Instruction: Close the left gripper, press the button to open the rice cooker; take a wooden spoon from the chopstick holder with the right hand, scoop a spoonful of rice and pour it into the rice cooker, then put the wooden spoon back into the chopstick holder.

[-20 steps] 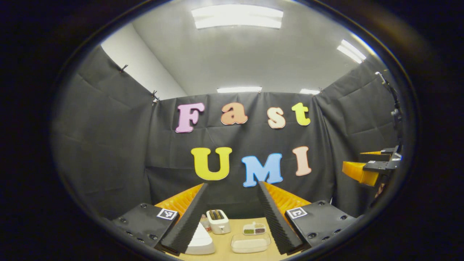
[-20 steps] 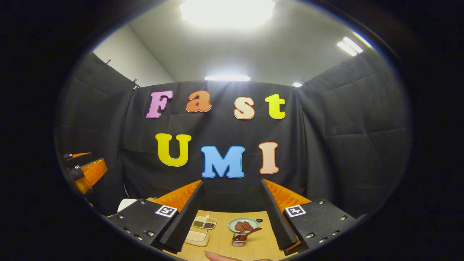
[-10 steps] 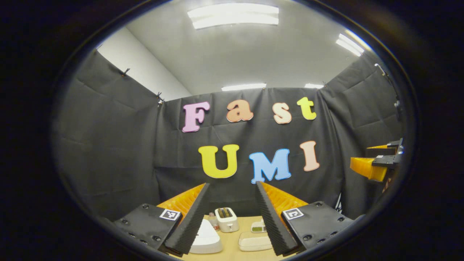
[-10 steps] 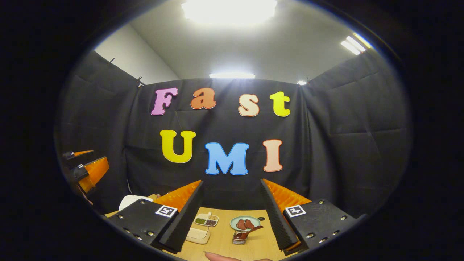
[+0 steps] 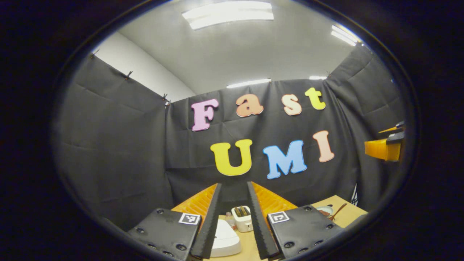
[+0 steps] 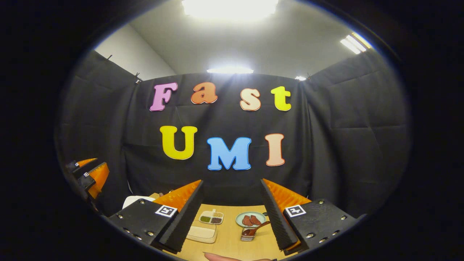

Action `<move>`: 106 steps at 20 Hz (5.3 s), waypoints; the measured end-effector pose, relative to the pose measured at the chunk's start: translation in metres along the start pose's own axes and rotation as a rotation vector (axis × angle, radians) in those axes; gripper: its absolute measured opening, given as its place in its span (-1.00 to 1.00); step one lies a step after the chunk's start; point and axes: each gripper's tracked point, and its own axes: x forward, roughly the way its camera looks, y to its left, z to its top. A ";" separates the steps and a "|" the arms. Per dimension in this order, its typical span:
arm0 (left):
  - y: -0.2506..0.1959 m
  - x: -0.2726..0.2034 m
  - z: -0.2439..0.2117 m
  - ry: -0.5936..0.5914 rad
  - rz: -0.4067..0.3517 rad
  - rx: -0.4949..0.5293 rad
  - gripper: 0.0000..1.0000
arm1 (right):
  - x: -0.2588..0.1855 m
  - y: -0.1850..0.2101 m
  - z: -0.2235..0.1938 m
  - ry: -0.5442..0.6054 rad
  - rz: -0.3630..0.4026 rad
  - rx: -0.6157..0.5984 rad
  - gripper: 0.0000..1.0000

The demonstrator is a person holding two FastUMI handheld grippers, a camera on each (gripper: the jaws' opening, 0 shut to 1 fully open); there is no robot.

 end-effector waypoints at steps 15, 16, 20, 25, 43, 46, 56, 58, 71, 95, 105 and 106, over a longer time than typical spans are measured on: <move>0.084 0.115 -0.257 0.444 0.085 -0.100 -0.83 | 0.005 0.086 -0.041 0.183 -0.088 -0.154 0.85; 0.083 0.119 -0.281 0.489 0.092 -0.084 -0.83 | 0.003 0.088 -0.044 0.199 -0.087 -0.165 0.84; 0.077 0.134 -0.359 0.646 0.088 -0.034 -0.84 | 0.001 0.086 -0.050 0.234 -0.111 -0.229 0.85; 0.070 0.136 -0.418 0.782 0.077 -0.035 -0.83 | -0.007 0.085 -0.056 0.265 -0.127 -0.252 0.85; 0.087 0.167 -0.378 0.602 0.110 -0.016 -0.82 | -0.005 0.104 -0.072 0.297 -0.088 -0.226 0.86; 0.093 0.180 -0.330 0.441 0.132 -0.022 -0.81 | -0.006 0.102 -0.069 0.290 -0.090 -0.218 0.86; 0.084 0.167 -0.315 0.408 0.097 -0.060 -0.80 | -0.008 0.084 -0.063 0.266 -0.113 -0.210 0.86; 0.084 0.158 -0.307 0.397 0.093 -0.062 -0.82 | -0.006 0.075 -0.058 0.250 -0.126 -0.207 0.85; 0.085 0.102 -0.236 0.297 0.115 -0.063 0.21 | 0.024 0.010 -0.106 0.273 -0.122 -0.119 0.85; -0.037 -0.020 -0.167 0.460 0.216 -0.067 0.87 | 0.206 -0.162 -0.422 0.567 -0.189 0.375 0.65; -0.027 -0.048 -0.174 0.508 0.242 -0.037 0.87 | 0.242 -0.149 -0.454 0.615 -0.187 0.544 -0.43; -0.027 -0.051 -0.174 0.510 0.244 -0.040 0.87 | 0.245 -0.146 -0.461 0.631 -0.186 0.571 -0.32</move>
